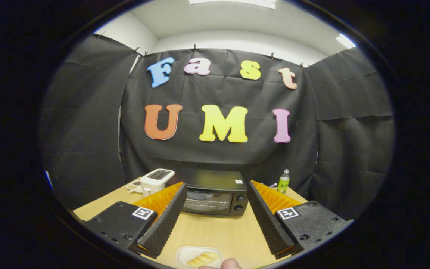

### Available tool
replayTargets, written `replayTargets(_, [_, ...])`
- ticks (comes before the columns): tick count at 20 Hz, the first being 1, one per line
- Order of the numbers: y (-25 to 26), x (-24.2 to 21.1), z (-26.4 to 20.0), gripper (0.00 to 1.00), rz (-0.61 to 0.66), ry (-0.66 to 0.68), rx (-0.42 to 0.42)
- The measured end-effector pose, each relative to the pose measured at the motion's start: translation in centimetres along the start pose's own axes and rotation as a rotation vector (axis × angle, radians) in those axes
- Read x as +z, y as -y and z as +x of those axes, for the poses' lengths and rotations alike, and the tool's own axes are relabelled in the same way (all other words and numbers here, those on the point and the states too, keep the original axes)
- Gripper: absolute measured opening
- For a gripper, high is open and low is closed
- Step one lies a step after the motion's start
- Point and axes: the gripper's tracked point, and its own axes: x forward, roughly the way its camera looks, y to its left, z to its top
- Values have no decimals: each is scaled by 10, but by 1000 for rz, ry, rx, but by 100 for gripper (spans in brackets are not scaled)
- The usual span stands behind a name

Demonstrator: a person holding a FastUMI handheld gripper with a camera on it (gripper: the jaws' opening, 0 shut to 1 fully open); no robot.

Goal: Open the toaster oven, put the food inside, and close the toaster oven door.

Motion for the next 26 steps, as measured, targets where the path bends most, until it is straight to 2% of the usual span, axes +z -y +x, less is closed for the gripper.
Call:
replayTargets(11, [-32,-12,67,100,2,-29,69])
replayTargets(20, [-62,-5,153,100,-11,22,144])
replayTargets(26, [-60,-52,225,100,3,-6,113])
